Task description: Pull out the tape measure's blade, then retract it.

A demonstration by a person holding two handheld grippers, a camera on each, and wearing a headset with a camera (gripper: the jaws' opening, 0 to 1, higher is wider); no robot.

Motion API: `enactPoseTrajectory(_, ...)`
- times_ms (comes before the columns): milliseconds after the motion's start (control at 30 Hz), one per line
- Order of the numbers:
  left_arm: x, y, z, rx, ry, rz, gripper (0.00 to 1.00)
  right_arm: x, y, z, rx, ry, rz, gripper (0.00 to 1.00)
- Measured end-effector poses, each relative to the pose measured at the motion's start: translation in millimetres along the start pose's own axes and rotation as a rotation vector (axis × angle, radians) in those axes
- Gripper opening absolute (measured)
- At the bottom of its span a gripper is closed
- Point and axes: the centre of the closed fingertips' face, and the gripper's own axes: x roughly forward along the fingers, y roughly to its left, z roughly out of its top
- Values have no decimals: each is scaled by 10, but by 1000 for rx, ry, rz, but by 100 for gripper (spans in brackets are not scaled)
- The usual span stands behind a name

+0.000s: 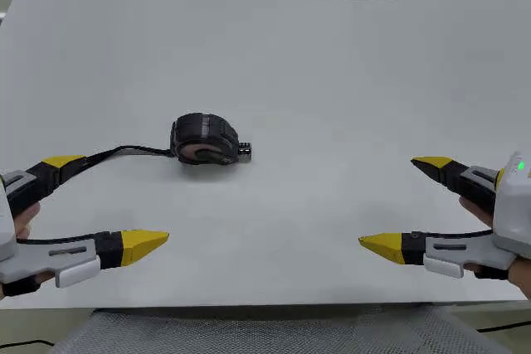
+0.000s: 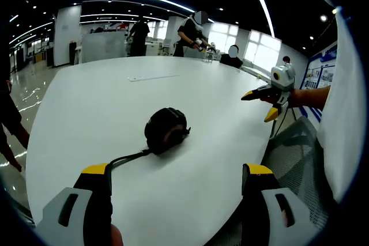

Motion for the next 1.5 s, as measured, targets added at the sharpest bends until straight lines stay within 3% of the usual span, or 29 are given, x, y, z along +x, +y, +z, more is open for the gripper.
enactPoseTrajectory(433,190,31,121,57,11,-48,91,235,-68,149,-66,2,47,85)
enactPoseTrajectory(933,537,105,220,160,66,-134,89,622,-33,270,-133,23,143,82)
enactPoseTrajectory(1167,696,152,243,206,97,-171,87,777,-55,299,-164,36,181,79)
enactPoseTrajectory(1500,873,212,161,278,162,-220,80,964,-56,319,-193,51,228,76)
